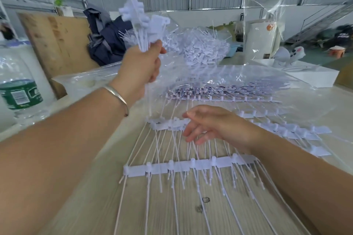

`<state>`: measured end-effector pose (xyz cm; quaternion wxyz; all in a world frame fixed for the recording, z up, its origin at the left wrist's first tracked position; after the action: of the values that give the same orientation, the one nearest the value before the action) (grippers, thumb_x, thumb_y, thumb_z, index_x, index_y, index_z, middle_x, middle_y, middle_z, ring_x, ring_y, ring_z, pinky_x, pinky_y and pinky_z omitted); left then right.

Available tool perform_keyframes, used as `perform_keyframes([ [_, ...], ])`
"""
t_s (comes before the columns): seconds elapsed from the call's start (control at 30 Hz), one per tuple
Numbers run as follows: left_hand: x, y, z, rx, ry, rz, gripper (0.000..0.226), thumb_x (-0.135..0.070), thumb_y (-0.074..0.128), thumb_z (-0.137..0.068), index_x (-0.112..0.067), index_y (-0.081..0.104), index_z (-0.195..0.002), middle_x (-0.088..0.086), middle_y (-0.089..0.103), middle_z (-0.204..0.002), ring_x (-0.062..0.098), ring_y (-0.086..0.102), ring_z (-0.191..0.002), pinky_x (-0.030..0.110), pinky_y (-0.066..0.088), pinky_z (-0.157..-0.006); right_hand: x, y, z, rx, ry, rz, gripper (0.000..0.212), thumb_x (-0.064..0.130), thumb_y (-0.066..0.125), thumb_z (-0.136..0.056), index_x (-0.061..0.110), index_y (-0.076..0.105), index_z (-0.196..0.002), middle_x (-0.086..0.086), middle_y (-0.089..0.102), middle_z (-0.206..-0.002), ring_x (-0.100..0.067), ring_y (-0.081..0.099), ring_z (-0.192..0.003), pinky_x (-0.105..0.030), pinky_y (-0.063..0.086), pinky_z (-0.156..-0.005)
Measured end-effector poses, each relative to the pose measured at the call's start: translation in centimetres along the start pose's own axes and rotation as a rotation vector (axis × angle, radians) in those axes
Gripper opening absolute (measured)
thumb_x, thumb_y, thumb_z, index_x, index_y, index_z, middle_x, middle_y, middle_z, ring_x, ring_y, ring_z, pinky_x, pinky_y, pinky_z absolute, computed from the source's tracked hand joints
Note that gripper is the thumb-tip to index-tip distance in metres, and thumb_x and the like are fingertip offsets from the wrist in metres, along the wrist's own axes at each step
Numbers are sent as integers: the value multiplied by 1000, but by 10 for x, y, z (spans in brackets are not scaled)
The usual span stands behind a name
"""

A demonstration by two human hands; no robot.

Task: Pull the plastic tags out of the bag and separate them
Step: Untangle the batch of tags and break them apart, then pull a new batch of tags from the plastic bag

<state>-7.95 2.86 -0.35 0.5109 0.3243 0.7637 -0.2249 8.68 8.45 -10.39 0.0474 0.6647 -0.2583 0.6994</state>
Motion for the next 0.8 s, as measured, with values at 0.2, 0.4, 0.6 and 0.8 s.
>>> perform_keyframes([
  [0.2, 6, -71, -64, -60, -133, -771, 29, -6, 65, -84, -13, 43, -65, 9, 40, -63, 20, 36, -55, 29, 32, -54, -1, 1, -2, 2, 7, 51, 56, 55, 53, -77, 13, 63, -113, -12, 72, -97, -22, 71, -88, -40, 57, -86],
  [0.4, 51, -109, -82, 355, -492, -1182, 17, -4, 69, -83, 4, 64, -70, 18, 57, -69, 26, 45, -55, 29, 37, -53, -1, 1, -3, 9, 9, 64, 54, 53, 53, -77, 9, 66, -106, -12, 72, -94, -21, 71, -86, -36, 57, -81],
  [0.6, 53, -102, -98, 331, -295, -1402, 15, -12, 66, -85, -2, 66, -74, 12, 58, -65, 24, 47, -58, 29, 39, -59, -3, 1, -4, 17, 9, 105, 39, 44, 57, -86, 12, 68, -103, -7, 72, -94, -16, 71, -87, -32, 57, -79],
  [0.8, 54, -79, -113, 209, -124, -1245, 16, -18, 68, -88, -12, 53, -87, 7, 50, -94, 26, 53, -87, 38, 45, -86, -3, -1, -5, 33, 21, 127, 30, 33, 56, -93, 8, 67, -104, -8, 72, -96, -16, 70, -88, -35, 57, -82],
])
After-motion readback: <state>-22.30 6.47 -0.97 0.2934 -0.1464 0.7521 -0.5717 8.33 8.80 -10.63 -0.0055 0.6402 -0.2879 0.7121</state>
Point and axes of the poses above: each hand's wrist, its own z-axis away from the middle knuckle, its own y-axis out of the palm, x = y × z, the point moved 6 cm from there along -z, towards the middle knuckle
